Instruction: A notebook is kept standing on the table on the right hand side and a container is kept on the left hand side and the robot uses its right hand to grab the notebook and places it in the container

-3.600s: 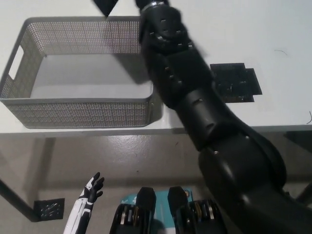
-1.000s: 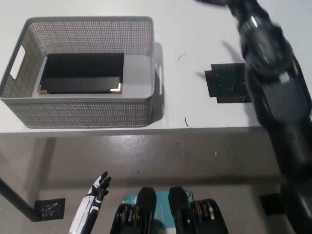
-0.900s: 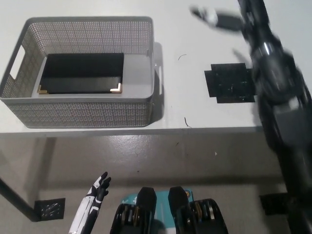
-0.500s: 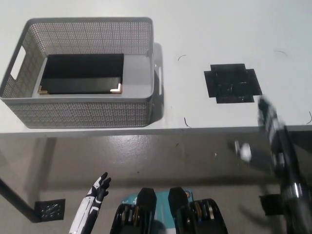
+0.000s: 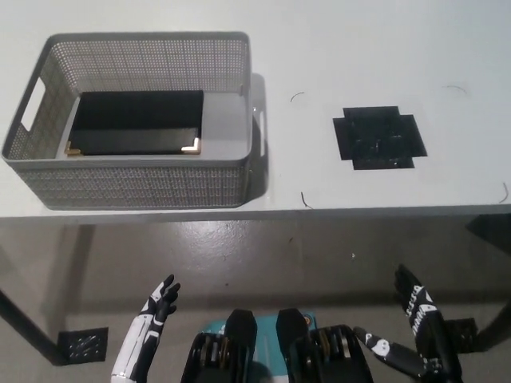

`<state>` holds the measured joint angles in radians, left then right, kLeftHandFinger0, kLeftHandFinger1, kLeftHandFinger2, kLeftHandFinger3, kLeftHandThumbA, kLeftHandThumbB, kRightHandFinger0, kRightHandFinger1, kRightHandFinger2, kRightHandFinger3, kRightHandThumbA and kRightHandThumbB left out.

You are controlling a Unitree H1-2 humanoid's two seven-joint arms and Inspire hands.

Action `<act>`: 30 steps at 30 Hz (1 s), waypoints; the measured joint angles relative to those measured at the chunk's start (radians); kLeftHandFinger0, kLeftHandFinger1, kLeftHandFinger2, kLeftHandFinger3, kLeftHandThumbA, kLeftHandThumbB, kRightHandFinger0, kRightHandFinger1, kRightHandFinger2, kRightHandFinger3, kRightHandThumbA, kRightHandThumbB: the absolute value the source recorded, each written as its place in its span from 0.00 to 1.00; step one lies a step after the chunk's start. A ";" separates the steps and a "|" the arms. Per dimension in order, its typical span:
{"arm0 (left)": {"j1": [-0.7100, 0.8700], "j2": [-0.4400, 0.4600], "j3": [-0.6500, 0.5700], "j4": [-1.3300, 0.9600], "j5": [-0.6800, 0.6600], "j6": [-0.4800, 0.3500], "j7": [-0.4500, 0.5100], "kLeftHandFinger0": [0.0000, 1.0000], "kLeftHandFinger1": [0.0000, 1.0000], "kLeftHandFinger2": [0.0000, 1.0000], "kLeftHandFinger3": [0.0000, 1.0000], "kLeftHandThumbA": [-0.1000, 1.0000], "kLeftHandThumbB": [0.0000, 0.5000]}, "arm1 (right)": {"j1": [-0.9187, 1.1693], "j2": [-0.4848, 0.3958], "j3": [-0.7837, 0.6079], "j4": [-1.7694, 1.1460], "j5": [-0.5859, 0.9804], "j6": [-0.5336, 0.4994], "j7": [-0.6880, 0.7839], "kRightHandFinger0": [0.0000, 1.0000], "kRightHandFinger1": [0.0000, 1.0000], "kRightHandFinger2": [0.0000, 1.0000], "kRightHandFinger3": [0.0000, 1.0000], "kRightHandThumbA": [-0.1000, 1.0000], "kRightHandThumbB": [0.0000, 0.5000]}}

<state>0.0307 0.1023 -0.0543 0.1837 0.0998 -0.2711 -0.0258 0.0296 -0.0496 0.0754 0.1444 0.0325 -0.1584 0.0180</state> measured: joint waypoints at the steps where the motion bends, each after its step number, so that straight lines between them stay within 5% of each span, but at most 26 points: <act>1: -0.011 0.000 0.000 0.000 0.000 0.000 0.000 1.00 1.00 1.00 1.00 1.00 0.60 | -0.016 -0.002 -0.002 0.013 0.002 -0.004 0.004 1.00 1.00 1.00 1.00 0.92 0.46; 14: -0.058 0.000 0.000 0.013 0.000 0.000 0.000 1.00 1.00 1.00 1.00 1.00 0.50 | -0.056 -0.026 -0.018 0.033 0.036 -0.005 0.042 1.00 1.00 1.00 1.00 0.86 0.30; 30: -0.059 0.000 0.000 0.014 0.001 0.000 0.000 1.00 1.00 1.00 1.00 1.00 0.43 | -0.060 -0.030 -0.019 0.031 0.030 0.022 0.043 1.00 1.00 1.00 1.00 0.84 0.29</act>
<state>-0.0286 0.1024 -0.0539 0.1981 0.1008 -0.2708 -0.0257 -0.0304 -0.0795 0.0564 0.1758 0.0624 -0.1364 0.0607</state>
